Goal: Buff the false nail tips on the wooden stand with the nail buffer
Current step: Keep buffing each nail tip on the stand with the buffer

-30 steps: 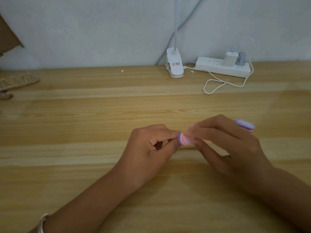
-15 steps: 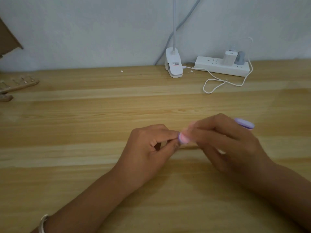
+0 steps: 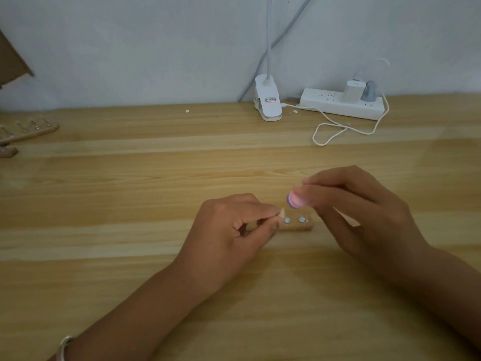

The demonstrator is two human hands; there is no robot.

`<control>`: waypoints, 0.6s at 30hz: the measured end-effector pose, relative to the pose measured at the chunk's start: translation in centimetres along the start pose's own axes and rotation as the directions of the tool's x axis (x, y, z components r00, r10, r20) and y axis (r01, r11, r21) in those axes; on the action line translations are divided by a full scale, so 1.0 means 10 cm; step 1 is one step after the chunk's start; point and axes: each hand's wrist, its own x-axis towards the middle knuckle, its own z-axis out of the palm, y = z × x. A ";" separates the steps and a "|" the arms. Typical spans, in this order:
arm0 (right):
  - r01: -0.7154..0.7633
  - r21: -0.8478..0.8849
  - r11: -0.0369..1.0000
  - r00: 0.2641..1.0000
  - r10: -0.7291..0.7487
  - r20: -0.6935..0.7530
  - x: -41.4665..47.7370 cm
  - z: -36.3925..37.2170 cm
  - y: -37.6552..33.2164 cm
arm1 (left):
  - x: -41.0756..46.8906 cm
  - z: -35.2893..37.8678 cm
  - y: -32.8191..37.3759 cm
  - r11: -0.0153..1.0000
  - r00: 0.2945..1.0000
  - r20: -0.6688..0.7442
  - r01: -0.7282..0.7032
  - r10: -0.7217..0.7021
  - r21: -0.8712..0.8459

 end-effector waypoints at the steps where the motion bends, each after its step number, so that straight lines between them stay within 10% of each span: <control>1: 0.029 0.015 0.999 1.000 -0.029 -0.010 -0.01 0.01 -0.03 | 0.00 0.00 0.01 1.000 1.000 0.004 -0.011 0.011 0.004; 18: 0.138 -0.034 0.990 0.987 -0.135 0.082 0.02 0.02 -0.10 | 0.00 -0.01 0.01 0.997 1.000 0.031 0.009 -0.006 -0.082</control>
